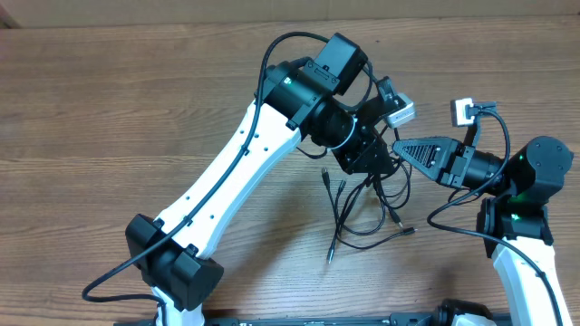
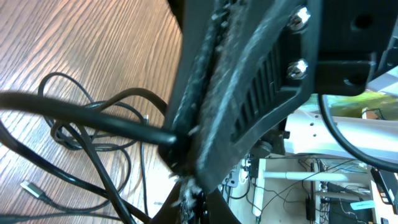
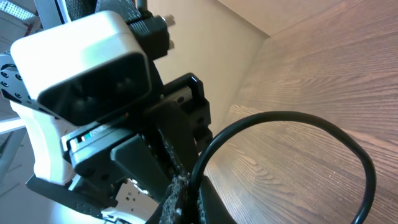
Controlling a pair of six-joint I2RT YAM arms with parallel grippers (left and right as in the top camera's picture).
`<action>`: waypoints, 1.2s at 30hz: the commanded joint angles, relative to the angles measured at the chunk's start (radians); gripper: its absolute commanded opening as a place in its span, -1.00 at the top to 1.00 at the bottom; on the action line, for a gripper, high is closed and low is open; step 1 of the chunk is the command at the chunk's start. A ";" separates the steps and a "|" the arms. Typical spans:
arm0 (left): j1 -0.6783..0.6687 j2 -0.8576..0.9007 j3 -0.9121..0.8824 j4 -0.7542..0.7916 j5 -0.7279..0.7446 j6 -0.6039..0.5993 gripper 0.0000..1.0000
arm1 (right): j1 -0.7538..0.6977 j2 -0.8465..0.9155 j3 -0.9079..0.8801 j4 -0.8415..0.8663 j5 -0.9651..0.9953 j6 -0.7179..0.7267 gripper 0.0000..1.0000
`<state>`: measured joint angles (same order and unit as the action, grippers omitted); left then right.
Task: Untangle cables
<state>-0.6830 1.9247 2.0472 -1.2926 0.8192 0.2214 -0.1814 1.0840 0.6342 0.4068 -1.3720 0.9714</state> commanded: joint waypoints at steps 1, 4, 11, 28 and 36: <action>0.027 0.002 0.001 -0.031 -0.056 0.026 0.92 | -0.011 -0.001 0.008 0.002 0.001 -0.007 0.92; 0.060 0.002 0.001 -0.082 -0.132 0.025 0.91 | -0.050 -0.001 0.008 0.003 -0.018 -0.006 0.93; 0.168 0.002 0.001 -0.199 -0.243 0.025 0.92 | -0.219 -0.001 0.008 0.003 -0.143 -0.007 0.92; 0.286 0.002 0.001 -0.234 -0.255 0.026 0.91 | -0.656 -0.001 0.008 -0.002 -0.198 0.001 0.93; 0.292 0.002 0.001 -0.227 -0.273 0.026 0.92 | -0.705 -0.001 0.008 -0.002 -0.198 0.001 0.92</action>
<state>-0.3946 1.9247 2.0472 -1.5238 0.5484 0.2211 -0.8787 1.0840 0.6342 0.4007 -1.5368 0.9722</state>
